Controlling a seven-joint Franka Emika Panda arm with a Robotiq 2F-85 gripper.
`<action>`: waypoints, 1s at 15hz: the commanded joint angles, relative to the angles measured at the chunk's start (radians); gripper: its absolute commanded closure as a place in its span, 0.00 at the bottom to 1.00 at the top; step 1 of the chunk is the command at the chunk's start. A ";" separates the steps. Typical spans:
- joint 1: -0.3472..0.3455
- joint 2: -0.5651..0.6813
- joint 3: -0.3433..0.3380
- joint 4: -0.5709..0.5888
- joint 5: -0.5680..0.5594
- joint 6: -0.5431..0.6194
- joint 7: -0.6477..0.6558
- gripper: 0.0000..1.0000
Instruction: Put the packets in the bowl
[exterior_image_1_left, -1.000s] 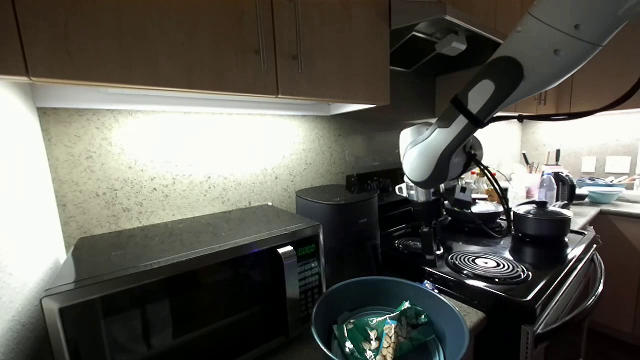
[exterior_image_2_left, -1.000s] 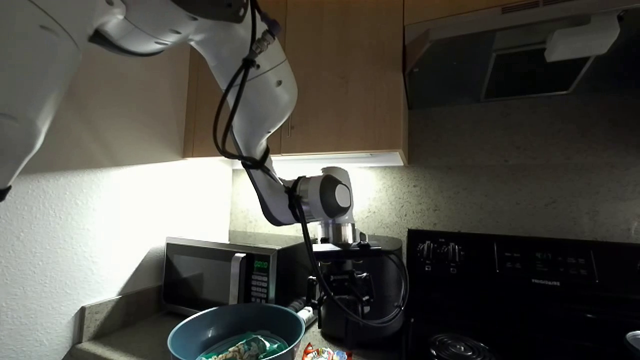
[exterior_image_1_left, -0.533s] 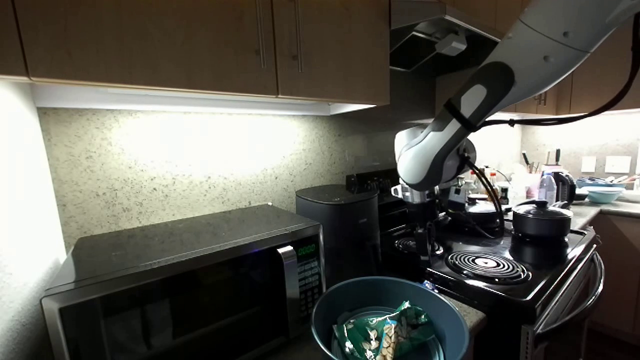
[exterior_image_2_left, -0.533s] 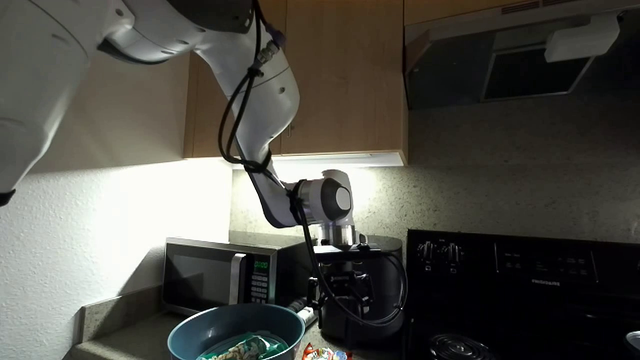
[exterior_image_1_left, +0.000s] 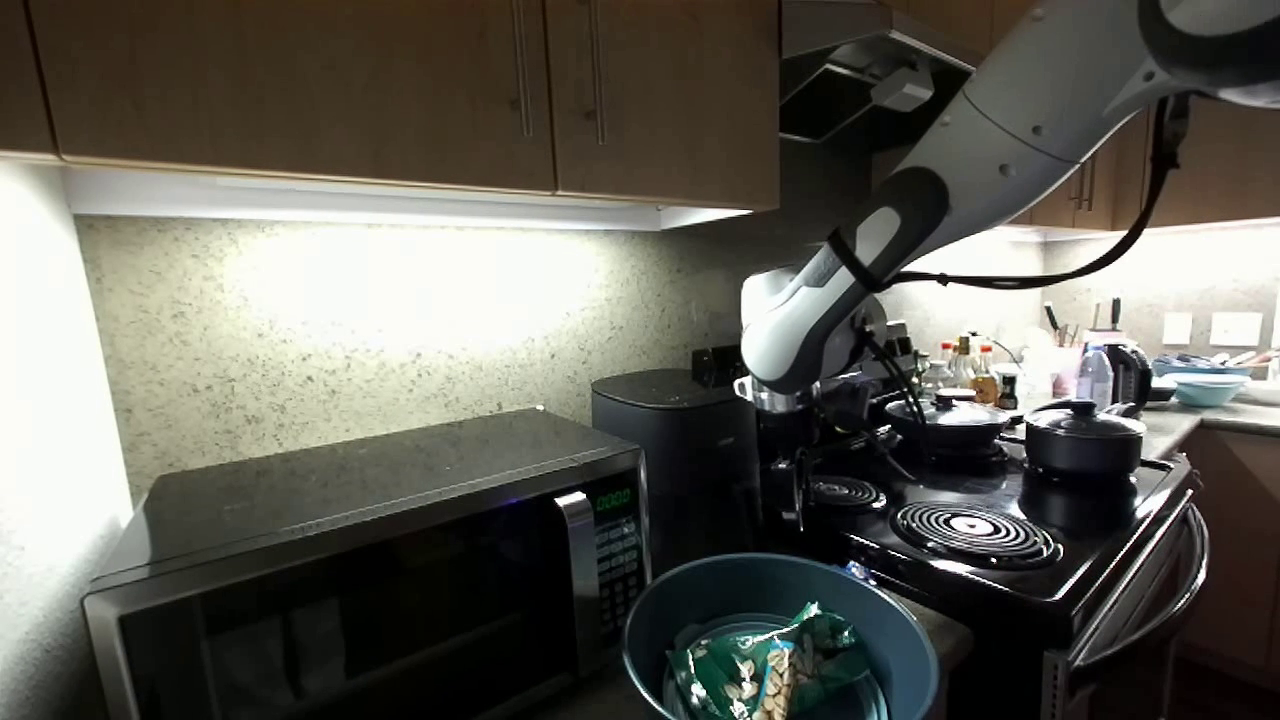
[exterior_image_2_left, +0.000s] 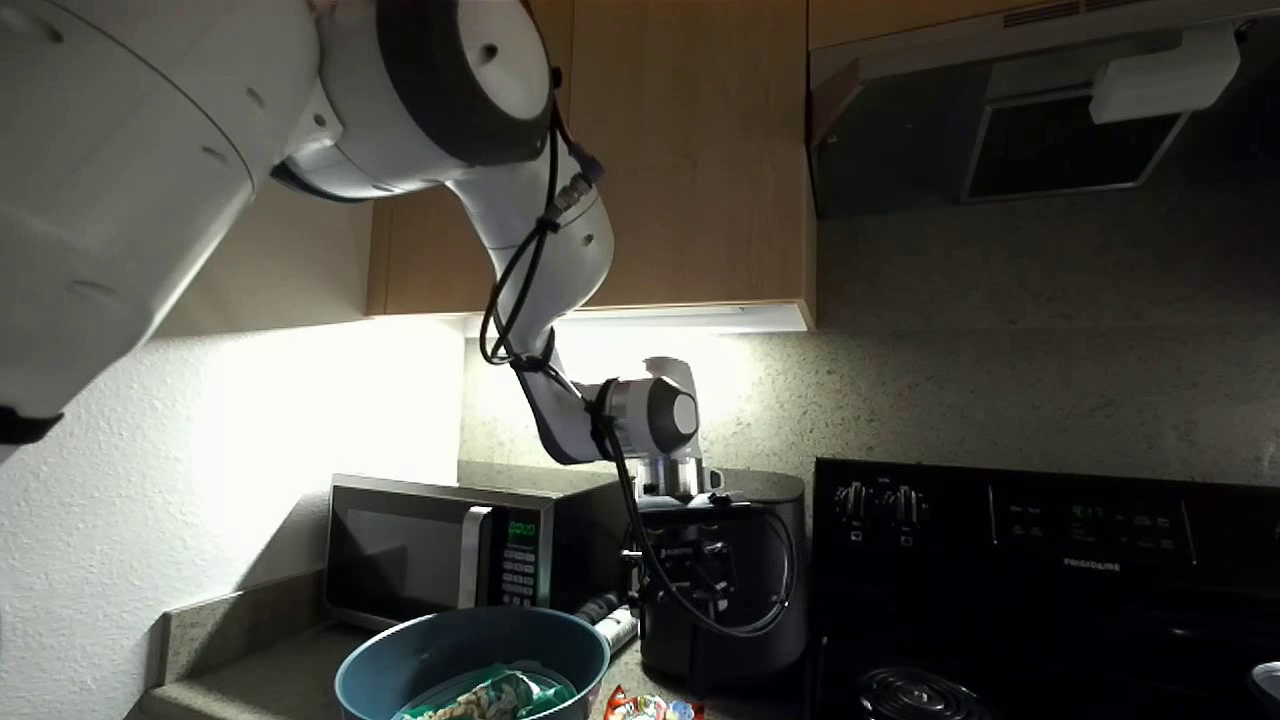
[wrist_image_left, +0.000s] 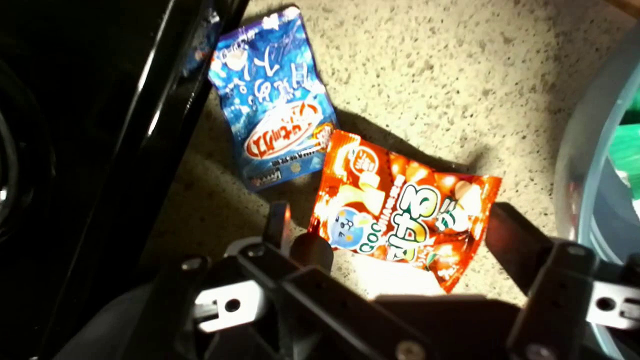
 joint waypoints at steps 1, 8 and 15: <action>0.020 0.075 0.004 0.070 -0.005 0.009 0.076 0.00; 0.013 0.095 0.014 0.076 0.008 -0.027 0.080 0.00; -0.003 0.166 0.031 0.119 0.040 -0.162 0.045 0.00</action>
